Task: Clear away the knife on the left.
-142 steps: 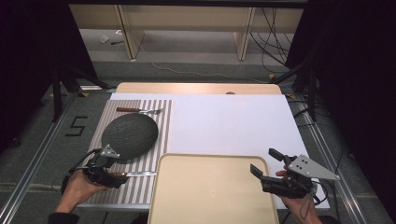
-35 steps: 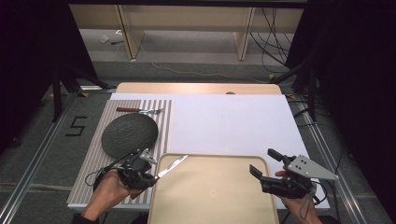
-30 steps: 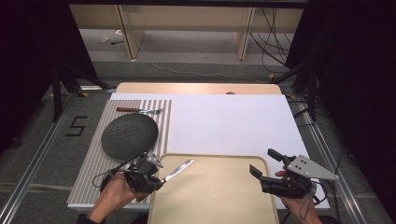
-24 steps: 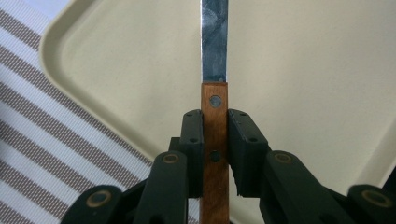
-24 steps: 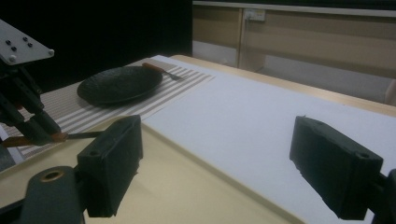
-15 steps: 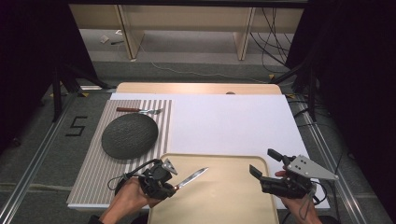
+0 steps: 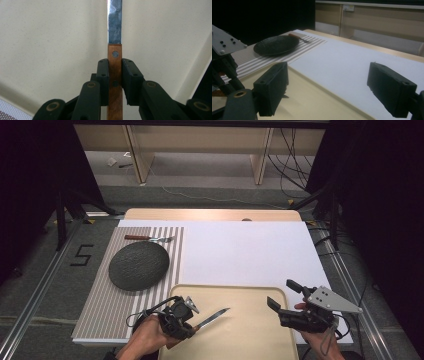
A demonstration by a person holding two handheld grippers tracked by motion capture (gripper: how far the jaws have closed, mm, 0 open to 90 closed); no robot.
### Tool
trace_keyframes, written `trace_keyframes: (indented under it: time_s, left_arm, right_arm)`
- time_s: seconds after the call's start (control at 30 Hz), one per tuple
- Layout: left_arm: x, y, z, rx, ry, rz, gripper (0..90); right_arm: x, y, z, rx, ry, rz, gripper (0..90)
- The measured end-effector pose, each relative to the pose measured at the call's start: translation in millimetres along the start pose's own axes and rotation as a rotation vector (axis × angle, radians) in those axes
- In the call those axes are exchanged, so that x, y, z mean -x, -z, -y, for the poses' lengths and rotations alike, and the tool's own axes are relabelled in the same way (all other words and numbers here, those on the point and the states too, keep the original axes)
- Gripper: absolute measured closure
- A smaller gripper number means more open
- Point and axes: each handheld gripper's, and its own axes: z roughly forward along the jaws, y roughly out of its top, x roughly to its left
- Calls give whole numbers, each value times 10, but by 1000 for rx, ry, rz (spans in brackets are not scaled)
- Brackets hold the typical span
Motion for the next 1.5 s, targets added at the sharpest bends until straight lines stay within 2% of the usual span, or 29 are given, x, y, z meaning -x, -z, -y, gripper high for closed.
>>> trace_keyframes:
  time_s: [0.2, 0.53, 0.73, 0.87, 0.9, 0.93, 1.0, 1.03, 1.07, 1.1, 1.13, 1.17, 1.3, 1.43, 1.5]
  left_arm:
    - [22, -90, 4, -32, -4, 3, 765]
    - [51, -176, 21, -59, -7, 7, 764]
    - [58, -183, 27, -59, -3, 7, 763]
    - [68, -184, 36, -52, -17, 5, 751]
    - [72, -181, 37, -46, -24, 3, 724]
    - [81, -169, 36, -30, -34, 2, 629]
    - [82, -164, 35, -20, -37, -1, 514]
    - [87, -150, 33, -2, -44, -17, 444]
    - [91, -137, 32, 15, -43, -35, 444]
    - [96, -113, 26, 41, -33, -60, 320]
    - [96, -113, 26, 41, -33, -60, 279]
    - [101, -88, 16, 63, -21, -68, 247]
    - [116, -65, -1, 95, -23, -72, 168]
    - [134, -33, -17, 130, -45, -71, 175]
    - [140, -15, -24, 154, -53, -71, 207]
  right_arm:
    - [0, 0, 0, 0, -1, 0, 182]
    - [2, 3, 0, 1, -1, 0, 182]
    - [2, 2, 0, 1, -1, 0, 182]
    - [3, 3, 0, 1, 0, 0, 182]
    - [2, 3, 0, 1, -1, 0, 182]
    - [1, 3, -1, 1, 0, -1, 182]
    - [1, 2, 0, 0, 0, -1, 182]
    - [2, 2, 0, 1, 0, -1, 183]
    - [2, 2, 0, 1, 0, -1, 183]
    - [2, 2, 0, 1, 0, -1, 183]
    - [2, 2, 0, 1, 0, -1, 183]
    - [2, 2, 0, 0, 0, -1, 183]
    - [1, 2, 0, 0, 0, -1, 183]
    - [1, 2, 0, 0, 1, -1, 183]
    - [0, 0, 1, -2, 2, -2, 183]
